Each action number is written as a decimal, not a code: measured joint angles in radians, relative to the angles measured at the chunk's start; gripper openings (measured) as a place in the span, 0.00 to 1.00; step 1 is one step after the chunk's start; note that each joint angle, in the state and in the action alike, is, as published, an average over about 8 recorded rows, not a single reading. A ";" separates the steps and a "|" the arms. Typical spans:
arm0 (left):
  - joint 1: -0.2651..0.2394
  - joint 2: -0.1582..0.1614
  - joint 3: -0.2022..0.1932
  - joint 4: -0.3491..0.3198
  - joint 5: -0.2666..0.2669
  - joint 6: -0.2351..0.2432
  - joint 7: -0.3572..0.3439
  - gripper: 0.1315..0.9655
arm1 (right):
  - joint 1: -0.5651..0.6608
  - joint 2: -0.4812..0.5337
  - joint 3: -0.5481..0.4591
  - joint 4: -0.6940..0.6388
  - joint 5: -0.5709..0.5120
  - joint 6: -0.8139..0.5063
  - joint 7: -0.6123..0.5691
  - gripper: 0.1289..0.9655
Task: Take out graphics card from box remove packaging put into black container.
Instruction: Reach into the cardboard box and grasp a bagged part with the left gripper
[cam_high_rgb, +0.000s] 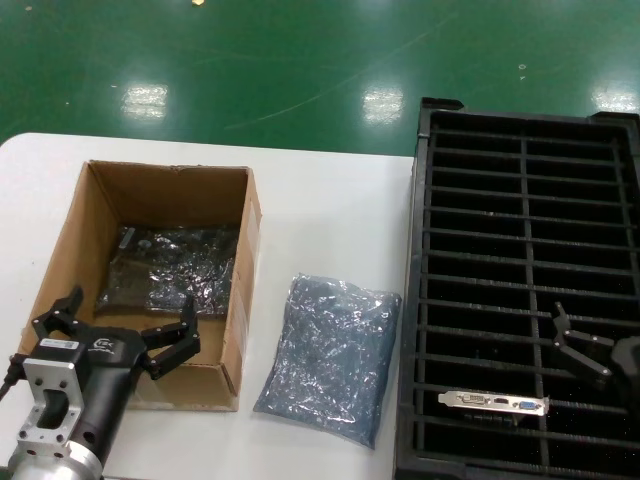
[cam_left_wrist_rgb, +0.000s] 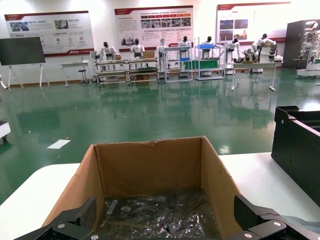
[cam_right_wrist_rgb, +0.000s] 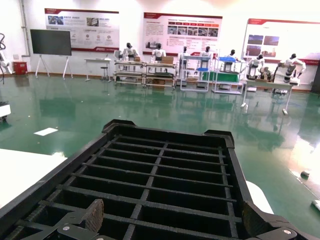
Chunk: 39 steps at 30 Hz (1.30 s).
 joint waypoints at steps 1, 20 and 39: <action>0.000 0.000 0.000 0.000 0.000 0.000 0.000 1.00 | 0.000 0.000 0.000 0.000 0.000 0.000 0.000 1.00; -0.016 -0.068 0.031 -0.015 0.014 0.015 0.000 1.00 | 0.000 0.000 0.000 0.000 0.000 0.000 0.000 1.00; -0.579 -0.269 0.274 0.487 0.421 0.332 0.309 1.00 | 0.000 0.000 0.000 0.000 0.000 0.000 0.000 1.00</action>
